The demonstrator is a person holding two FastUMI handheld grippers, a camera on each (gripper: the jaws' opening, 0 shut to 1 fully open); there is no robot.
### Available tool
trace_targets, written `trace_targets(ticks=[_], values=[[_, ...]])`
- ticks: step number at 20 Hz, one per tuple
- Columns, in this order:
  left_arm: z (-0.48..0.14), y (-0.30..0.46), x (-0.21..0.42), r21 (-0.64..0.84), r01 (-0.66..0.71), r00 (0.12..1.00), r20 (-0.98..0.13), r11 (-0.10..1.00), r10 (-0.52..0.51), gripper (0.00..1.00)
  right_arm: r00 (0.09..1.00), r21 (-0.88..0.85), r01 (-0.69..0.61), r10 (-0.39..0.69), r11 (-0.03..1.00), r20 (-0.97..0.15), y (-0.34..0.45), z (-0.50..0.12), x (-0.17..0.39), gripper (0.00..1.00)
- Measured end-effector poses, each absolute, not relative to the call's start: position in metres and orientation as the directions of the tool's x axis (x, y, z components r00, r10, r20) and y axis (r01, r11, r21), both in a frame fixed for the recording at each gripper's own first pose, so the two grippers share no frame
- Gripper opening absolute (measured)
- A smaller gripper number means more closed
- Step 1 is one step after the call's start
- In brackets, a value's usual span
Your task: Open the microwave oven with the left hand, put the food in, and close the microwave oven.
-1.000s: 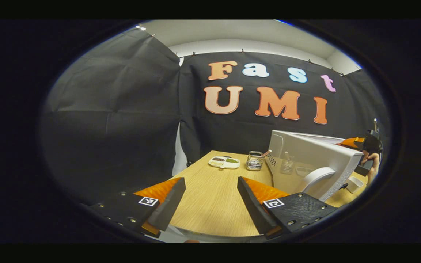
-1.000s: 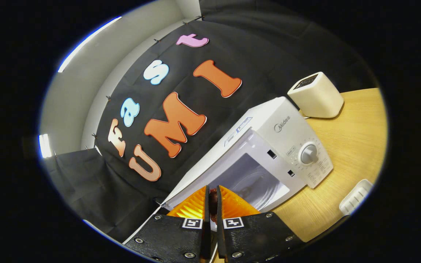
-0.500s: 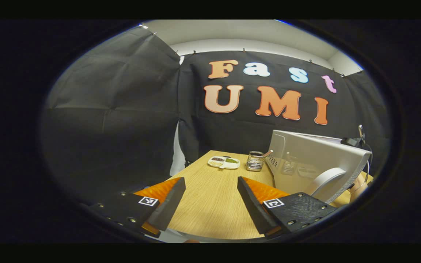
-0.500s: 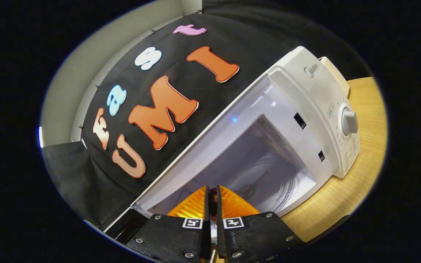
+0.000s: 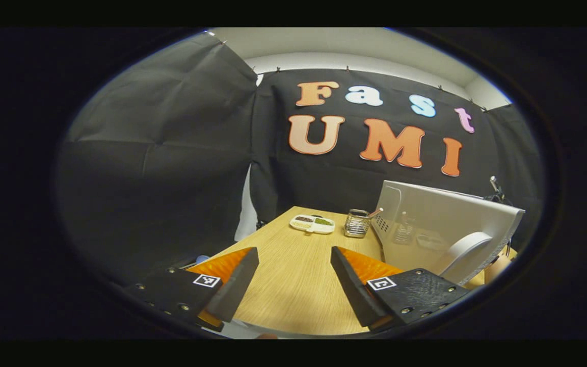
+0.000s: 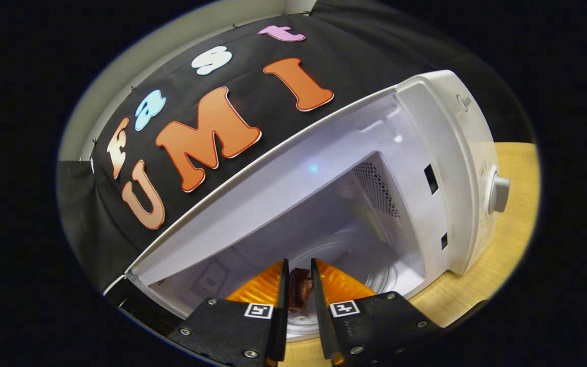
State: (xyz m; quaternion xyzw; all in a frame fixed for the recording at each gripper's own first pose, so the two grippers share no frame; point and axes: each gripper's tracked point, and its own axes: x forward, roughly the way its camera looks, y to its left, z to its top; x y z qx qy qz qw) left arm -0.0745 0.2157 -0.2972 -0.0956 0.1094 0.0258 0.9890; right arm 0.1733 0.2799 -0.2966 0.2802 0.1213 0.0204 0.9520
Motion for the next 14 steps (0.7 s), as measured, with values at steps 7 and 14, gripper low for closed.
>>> trace_targets(ticks=[7, 14], values=[[-0.289, 0.205, -0.077, -0.178, -0.048, 0.979, -0.204, 0.983, 0.011, 0.88, 0.97, 0.367, -0.009, 0.097, 0.93, -0.223, 0.268, -0.288, 0.15, 0.91], [-0.282, 0.188, -0.079, -0.166, -0.015, 0.979, -0.201, 0.986, -0.019, 0.88, 0.972, 0.146, -0.116, 0.142, 0.983, -0.186, 0.238, -0.257, 0.102, 0.94]])
